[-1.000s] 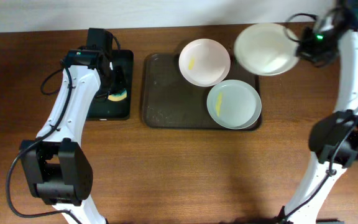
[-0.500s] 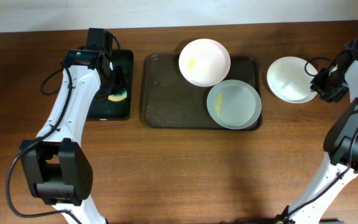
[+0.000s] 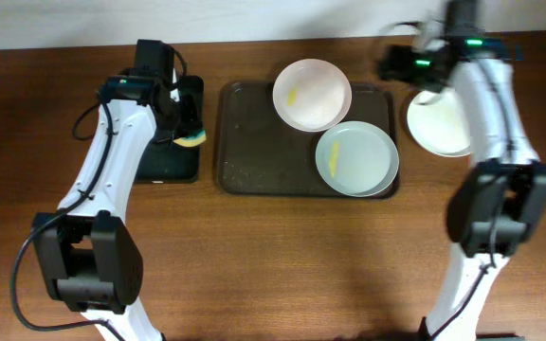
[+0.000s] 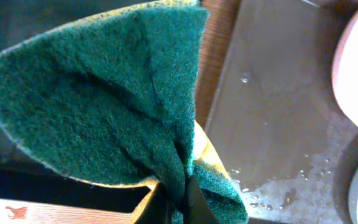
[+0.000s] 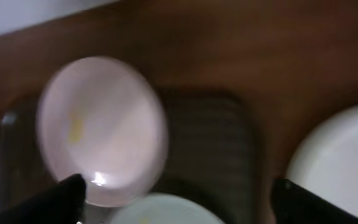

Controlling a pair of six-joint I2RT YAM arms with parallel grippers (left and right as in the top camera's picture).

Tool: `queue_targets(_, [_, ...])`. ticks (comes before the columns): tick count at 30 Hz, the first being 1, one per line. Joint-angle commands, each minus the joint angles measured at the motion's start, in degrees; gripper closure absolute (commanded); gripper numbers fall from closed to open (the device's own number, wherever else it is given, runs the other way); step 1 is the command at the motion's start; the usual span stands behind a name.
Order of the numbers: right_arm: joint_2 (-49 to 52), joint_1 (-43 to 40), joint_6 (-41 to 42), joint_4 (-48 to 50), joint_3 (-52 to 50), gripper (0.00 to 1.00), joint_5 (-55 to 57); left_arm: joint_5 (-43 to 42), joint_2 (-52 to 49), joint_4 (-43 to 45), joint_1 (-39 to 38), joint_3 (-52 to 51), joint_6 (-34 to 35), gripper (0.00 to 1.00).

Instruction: Clean dirty plates on tray and stack at the side

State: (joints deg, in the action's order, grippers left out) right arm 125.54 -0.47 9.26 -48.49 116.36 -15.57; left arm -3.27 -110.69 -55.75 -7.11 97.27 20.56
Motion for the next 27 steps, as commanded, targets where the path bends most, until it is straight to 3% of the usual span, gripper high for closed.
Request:
queue_targets(1, [4.4, 6.1, 6.2, 1.7, -0.2, 0.06, 11.8, -1.5, 0.0, 0.8, -2.6, -3.0, -0.7, 1.0])
queue_targets(5, [8.7, 9.3, 6.7, 4.5, -0.2, 0.19, 14.7, -1.5, 0.0, 2.8, -4.0, -6.3, -0.7, 1.0])
queue_targets(10, [10.3, 8.9, 6.7, 4.7, -0.2, 0.21, 17.8, -1.5, 0.0, 3.7, -4.0, -6.4, -0.7, 1.0])
queue_targets(14, [11.3, 8.4, 6.7, 4.8, -0.3, 0.32, 17.5, -1.5, 0.0, 4.9, -4.0, -6.4, -0.7, 1.0])
queue_targets(20, [13.6, 8.4, 6.4, 6.7, -0.3, 0.35, 13.1, -1.5, 0.0, 5.4, -4.0, -6.4, -0.7, 1.0])
queue_targets(21, [13.9, 8.4, 6.5, 7.0, -0.3, 0.4, 13.0, -1.5, 0.0, 5.4, -4.0, -6.4, -0.7, 1.0])
queue_targets(27, [14.2, 8.4, 6.4, 7.3, -0.3, 0.96, 12.8, -1.5, 0.0, 6.0, -4.0, -6.4, -0.7, 1.0])
